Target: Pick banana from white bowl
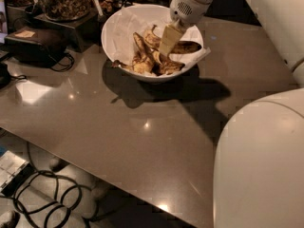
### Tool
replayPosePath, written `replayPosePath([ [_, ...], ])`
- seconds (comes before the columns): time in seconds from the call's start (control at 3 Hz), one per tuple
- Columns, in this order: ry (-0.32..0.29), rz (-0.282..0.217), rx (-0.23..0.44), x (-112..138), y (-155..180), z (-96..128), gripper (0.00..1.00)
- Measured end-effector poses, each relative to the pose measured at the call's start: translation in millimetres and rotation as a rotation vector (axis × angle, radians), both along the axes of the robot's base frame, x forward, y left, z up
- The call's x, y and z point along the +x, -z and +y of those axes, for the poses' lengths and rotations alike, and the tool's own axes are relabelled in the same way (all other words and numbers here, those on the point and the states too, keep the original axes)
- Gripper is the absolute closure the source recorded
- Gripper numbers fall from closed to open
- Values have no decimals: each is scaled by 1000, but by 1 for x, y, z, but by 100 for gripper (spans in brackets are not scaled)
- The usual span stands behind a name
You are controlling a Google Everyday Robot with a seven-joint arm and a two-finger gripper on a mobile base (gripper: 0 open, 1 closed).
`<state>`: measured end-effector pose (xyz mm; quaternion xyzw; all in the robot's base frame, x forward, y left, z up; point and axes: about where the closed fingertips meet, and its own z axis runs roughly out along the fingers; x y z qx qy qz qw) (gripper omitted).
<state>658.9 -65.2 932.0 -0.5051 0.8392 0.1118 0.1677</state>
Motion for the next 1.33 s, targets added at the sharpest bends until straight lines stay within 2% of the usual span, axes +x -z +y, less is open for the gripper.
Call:
replayPosePath([
  [0.33,-37,17,-42,-21,-10,11,100],
  [0.67,-88,13,-72,-56,-31,19,100],
  [1.0,-83,-9,-60,-52,-34,22,100],
  [1.33,-109,-11,-59,-55,-33,24,100],
])
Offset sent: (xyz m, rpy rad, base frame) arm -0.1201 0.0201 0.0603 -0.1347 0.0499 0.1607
